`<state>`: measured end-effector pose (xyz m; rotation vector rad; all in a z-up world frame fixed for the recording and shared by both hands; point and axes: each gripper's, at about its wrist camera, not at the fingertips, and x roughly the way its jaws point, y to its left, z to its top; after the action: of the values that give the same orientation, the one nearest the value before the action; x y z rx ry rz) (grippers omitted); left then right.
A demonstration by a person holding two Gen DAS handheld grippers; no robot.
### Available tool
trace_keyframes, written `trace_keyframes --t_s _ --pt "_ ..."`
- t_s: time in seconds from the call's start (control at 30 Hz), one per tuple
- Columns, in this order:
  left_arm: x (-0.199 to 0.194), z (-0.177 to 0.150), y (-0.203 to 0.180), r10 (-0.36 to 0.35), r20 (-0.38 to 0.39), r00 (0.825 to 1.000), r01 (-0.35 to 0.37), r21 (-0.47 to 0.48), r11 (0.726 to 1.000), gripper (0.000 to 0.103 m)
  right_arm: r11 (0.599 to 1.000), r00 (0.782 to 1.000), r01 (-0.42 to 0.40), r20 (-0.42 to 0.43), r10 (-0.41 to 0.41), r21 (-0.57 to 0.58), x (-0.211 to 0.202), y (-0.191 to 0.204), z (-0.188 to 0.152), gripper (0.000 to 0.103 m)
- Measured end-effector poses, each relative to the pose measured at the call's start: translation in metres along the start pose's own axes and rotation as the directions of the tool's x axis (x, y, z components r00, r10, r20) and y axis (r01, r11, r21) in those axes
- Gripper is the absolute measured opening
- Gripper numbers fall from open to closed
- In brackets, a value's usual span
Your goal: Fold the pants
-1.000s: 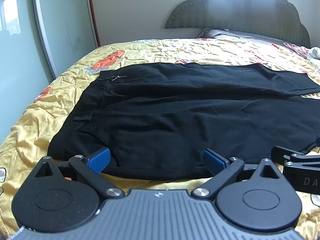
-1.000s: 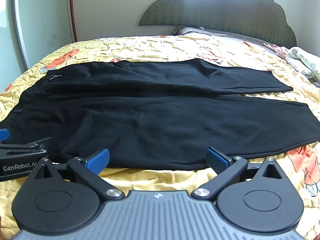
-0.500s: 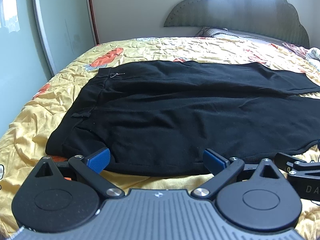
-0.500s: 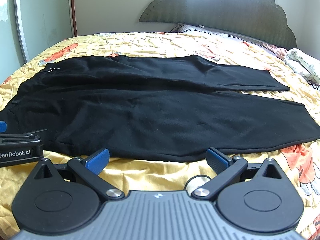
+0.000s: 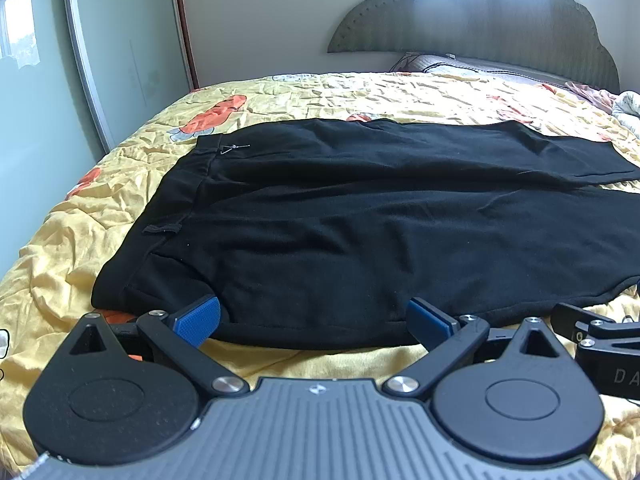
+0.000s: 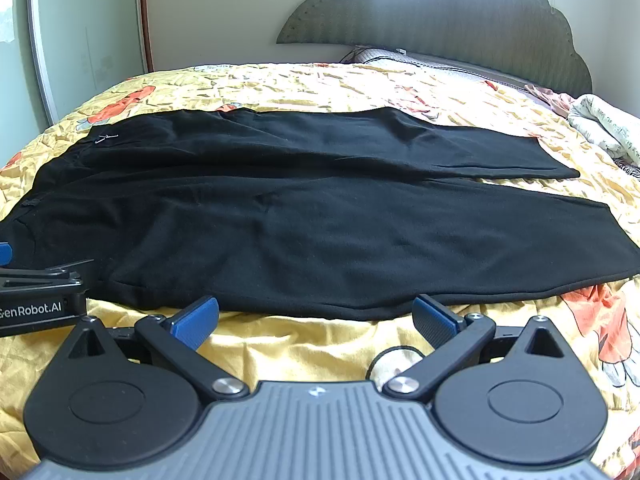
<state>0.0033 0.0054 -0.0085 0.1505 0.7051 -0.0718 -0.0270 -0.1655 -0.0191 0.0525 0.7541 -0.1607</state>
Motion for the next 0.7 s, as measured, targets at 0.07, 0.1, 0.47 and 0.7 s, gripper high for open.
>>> trace_keyframes --t_s 0.07,0.1,0.47,0.7 --pt "0.0004 -0.0002 0.0004 0.000 0.000 1.000 0.000 -0.002 1.000 0.101 1.000 1.000 -0.001 0.000 0.001 0.000 0.0000 -0.0002 0.0001 0.103" --pt "0.0007 -0.0004 0.0006 0.002 0.000 1.000 -0.002 -0.002 1.000 0.101 1.000 1.000 0.000 0.000 0.000 0.000 -0.0002 -0.0001 0.0001 0.103" --pt "0.0022 -0.0016 0.0018 0.007 -0.005 1.000 -0.007 -0.003 1.000 0.101 1.000 1.000 -0.001 0.001 0.001 0.001 0.0006 -0.0008 -0.0007 0.103" --pt "0.0036 -0.0020 0.0020 0.007 -0.013 1.000 -0.007 -0.006 1.000 0.101 1.000 1.000 -0.001 0.001 0.001 0.001 -0.0003 -0.0006 -0.0010 0.103"
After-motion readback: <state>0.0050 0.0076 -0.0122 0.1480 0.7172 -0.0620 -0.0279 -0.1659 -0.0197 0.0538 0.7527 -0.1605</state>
